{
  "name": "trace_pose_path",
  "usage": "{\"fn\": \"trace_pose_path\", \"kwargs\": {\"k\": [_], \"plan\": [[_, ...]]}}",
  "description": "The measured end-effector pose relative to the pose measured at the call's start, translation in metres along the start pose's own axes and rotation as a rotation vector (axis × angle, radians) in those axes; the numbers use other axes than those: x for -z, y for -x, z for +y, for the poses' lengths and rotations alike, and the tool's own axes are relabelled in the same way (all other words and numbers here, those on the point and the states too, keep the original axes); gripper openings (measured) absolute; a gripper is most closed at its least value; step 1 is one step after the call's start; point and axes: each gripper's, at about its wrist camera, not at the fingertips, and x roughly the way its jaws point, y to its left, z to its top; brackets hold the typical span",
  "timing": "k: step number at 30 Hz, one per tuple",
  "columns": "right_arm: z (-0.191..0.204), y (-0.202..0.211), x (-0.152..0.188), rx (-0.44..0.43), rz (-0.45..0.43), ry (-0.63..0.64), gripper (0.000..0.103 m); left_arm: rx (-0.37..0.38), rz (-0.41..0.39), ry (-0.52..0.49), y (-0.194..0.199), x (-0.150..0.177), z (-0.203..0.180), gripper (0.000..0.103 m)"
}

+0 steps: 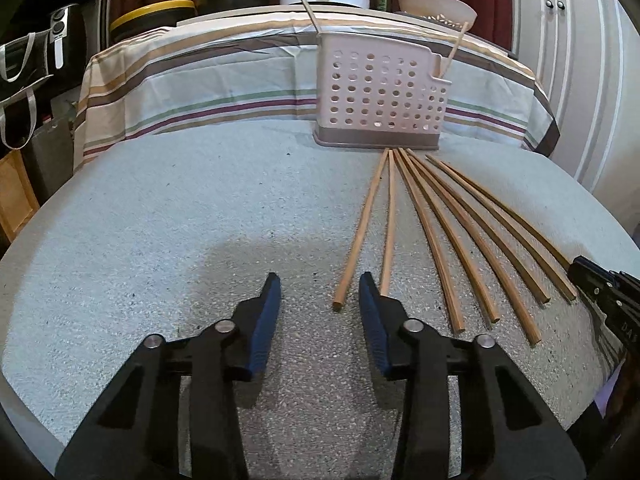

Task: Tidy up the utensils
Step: 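Close the left tool on a chopstick while the right tool grasps another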

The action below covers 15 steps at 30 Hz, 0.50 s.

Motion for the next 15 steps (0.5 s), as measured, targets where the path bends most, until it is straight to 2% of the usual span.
{"fn": "trace_pose_path", "kwargs": {"k": [6, 10, 12, 15], "plan": [[0.000, 0.000, 0.001, -0.001, -0.004, -0.002, 0.009, 0.022, 0.010, -0.005, -0.005, -0.005, -0.004, 0.033], [0.000, 0.001, 0.001, -0.002, -0.006, -0.003, 0.009, -0.010, 0.005, -0.059, -0.005, -0.003, -0.011, 0.021], [0.000, 0.001, 0.001, -0.003, -0.008, -0.004, 0.009, 0.004, 0.004, -0.065, -0.005, -0.003, -0.014, 0.009], [0.000, 0.001, 0.000, -0.005, -0.008, -0.003, 0.008, 0.004, -0.010, -0.083, -0.004, 0.000, -0.017, 0.008]]}}
